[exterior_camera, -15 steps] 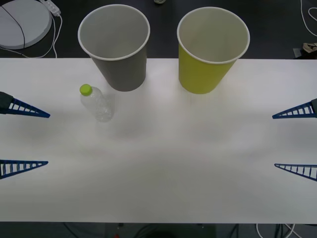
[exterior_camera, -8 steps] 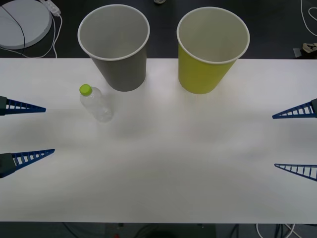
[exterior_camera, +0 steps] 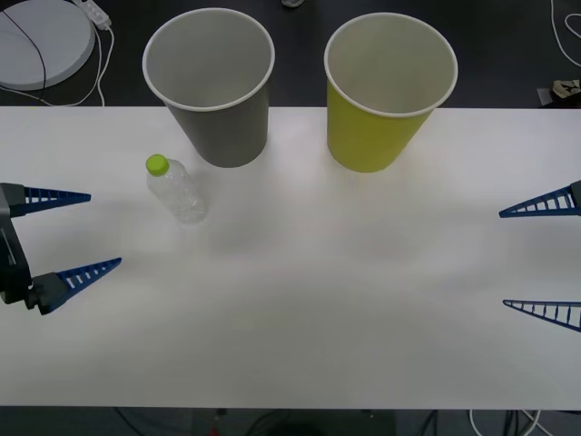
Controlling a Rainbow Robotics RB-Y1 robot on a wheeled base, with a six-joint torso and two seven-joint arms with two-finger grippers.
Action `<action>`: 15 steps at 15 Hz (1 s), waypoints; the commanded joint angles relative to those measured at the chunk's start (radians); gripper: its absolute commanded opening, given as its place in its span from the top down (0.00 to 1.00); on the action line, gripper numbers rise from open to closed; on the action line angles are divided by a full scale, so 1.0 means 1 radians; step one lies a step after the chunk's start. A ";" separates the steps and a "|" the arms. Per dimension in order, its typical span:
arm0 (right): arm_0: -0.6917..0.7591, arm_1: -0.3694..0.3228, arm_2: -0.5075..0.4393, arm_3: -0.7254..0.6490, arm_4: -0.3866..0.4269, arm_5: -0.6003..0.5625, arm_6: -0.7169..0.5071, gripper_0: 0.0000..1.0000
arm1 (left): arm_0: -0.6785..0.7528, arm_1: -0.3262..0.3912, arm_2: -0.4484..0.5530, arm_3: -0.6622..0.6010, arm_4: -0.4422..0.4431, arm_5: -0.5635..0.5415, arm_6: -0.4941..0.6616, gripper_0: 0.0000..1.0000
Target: Put the can into the green bin and the plastic bottle into the gray bin
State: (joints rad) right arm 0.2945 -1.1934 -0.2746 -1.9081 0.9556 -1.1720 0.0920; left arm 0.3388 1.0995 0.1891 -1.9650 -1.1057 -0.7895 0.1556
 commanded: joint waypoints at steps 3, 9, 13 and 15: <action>0.000 0.000 0.000 0.000 0.000 0.000 0.000 0.00 | -0.010 -0.050 -0.095 0.002 -0.006 0.176 -0.007 0.00; 0.000 0.000 0.000 0.000 0.000 0.000 0.000 0.00 | -0.023 -0.115 -0.200 0.006 -0.049 0.380 -0.007 0.00; 0.000 0.000 0.000 0.000 0.000 0.000 0.000 0.00 | -0.069 -0.122 -0.269 0.040 -0.077 0.464 -0.016 0.00; 0.000 0.000 0.000 0.000 0.000 0.000 0.000 0.00 | -0.096 -0.121 -0.299 0.060 -0.083 0.483 -0.016 0.00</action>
State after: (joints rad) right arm 0.2945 -1.1934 -0.2746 -1.9082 0.9556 -1.1720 0.0920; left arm 0.2522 0.9782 -0.0988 -1.9126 -1.1864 -0.3119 0.1388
